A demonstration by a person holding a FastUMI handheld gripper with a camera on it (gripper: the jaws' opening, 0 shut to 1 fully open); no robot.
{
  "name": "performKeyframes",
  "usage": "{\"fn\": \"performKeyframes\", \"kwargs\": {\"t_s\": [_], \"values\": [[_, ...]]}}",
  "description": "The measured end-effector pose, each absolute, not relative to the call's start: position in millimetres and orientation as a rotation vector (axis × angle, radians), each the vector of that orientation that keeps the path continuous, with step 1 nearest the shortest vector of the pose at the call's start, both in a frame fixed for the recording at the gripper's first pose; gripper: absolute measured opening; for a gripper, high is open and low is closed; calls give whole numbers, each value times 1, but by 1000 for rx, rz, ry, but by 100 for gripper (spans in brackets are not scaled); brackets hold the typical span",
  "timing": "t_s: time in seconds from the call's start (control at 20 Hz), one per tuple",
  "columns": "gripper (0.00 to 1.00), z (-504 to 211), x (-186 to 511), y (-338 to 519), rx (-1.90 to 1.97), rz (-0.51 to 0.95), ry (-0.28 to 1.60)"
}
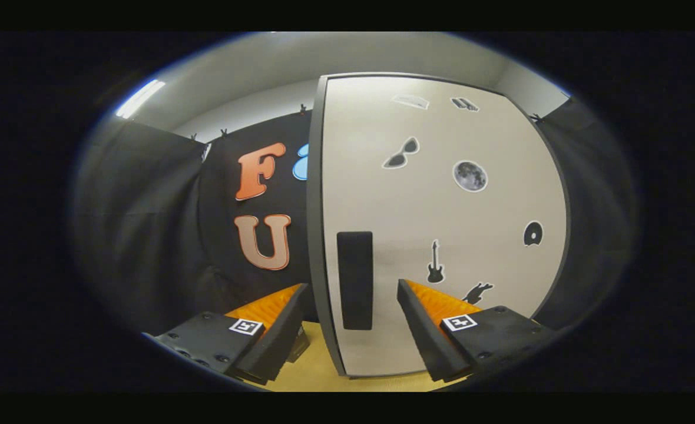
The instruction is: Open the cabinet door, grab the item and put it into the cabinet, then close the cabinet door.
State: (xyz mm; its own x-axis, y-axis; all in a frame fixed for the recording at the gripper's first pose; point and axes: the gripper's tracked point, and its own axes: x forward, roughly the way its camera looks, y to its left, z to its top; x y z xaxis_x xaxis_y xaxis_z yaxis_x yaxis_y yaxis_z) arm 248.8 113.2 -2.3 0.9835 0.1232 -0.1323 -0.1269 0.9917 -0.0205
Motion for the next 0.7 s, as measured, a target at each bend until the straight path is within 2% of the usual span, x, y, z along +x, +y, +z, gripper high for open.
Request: {"fn": "performKeyframes", "kwargs": {"t_s": [0.25, 0.4, 0.45, 0.5, 0.7], "values": [[94, -20, 269, 116, -58, 83, 160], [82, -17, 274, 110, -96, 31, 132], [70, -17, 273, 108, -92, 24, 127], [64, -15, 273, 109, -85, 23, 121], [54, -16, 268, 114, -28, 153, 150]]}}
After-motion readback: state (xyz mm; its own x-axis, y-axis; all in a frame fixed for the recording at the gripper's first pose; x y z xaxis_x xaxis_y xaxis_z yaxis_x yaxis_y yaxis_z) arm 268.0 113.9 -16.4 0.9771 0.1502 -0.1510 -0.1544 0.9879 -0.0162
